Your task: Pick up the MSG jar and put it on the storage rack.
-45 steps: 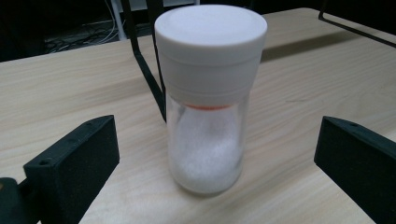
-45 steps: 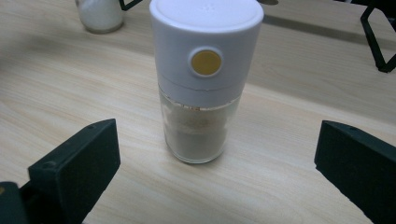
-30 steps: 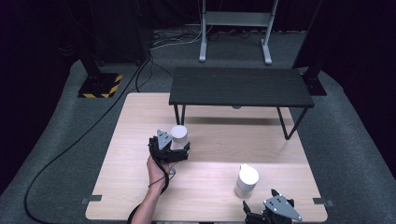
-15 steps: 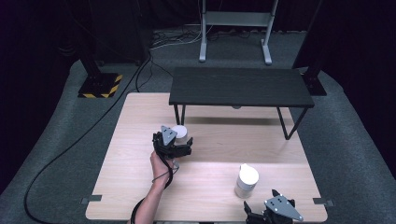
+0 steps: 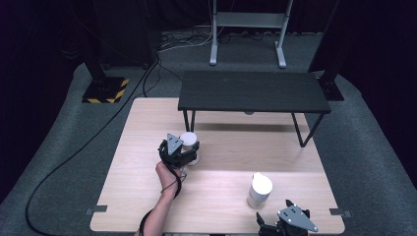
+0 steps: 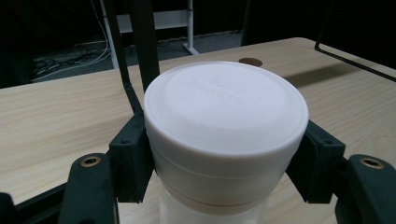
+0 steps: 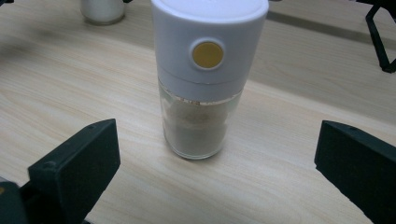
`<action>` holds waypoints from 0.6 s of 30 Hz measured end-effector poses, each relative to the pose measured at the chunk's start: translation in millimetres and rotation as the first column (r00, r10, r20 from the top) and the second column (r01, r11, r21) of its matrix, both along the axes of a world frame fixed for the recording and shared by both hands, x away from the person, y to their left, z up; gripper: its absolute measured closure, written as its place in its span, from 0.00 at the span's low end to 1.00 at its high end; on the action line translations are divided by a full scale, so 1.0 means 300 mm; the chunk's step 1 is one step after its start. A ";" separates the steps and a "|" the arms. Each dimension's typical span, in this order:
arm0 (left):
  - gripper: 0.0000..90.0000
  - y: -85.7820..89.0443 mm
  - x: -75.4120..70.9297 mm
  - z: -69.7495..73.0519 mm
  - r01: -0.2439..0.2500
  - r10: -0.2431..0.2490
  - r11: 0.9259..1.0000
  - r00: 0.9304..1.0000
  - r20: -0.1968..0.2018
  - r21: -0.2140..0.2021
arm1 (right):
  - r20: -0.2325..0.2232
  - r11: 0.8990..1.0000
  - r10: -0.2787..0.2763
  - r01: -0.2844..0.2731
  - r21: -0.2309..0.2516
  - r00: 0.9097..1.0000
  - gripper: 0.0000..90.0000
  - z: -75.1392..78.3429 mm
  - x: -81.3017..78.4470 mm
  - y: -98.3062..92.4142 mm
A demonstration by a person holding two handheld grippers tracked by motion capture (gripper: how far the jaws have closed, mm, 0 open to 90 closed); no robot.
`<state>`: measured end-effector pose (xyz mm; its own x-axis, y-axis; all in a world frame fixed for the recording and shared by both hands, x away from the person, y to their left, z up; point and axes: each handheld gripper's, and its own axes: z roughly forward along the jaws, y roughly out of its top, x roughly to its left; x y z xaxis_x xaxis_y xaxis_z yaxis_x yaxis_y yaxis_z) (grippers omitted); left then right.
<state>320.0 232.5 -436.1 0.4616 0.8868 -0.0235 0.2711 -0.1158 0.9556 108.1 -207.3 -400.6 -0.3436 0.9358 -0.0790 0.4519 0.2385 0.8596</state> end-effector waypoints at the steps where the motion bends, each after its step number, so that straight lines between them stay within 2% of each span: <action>1: 0.37 -0.001 -0.002 -0.007 -0.001 0.001 1.000 1.000 0.008 -0.003 | -0.001 1.000 0.000 0.000 0.000 1.000 0.00 0.001 0.000 0.001; 6: 0.38 -0.007 -0.013 -0.026 -0.012 0.012 1.000 0.999 0.033 -0.005 | 0.000 1.000 0.001 -0.001 -0.003 1.000 0.00 0.003 -0.002 0.001; 18: 0.38 -0.003 -0.012 -0.008 0.006 -0.006 1.000 1.000 0.024 0.015 | -0.002 1.000 0.002 -0.002 -0.002 1.000 0.00 0.004 -0.005 -0.003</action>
<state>316.4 231.6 -438.5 0.4670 0.8843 0.0012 0.2471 -0.1318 0.9600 106.7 -208.3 -399.4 -0.3456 0.9349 -0.0807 0.4527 0.2415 0.8583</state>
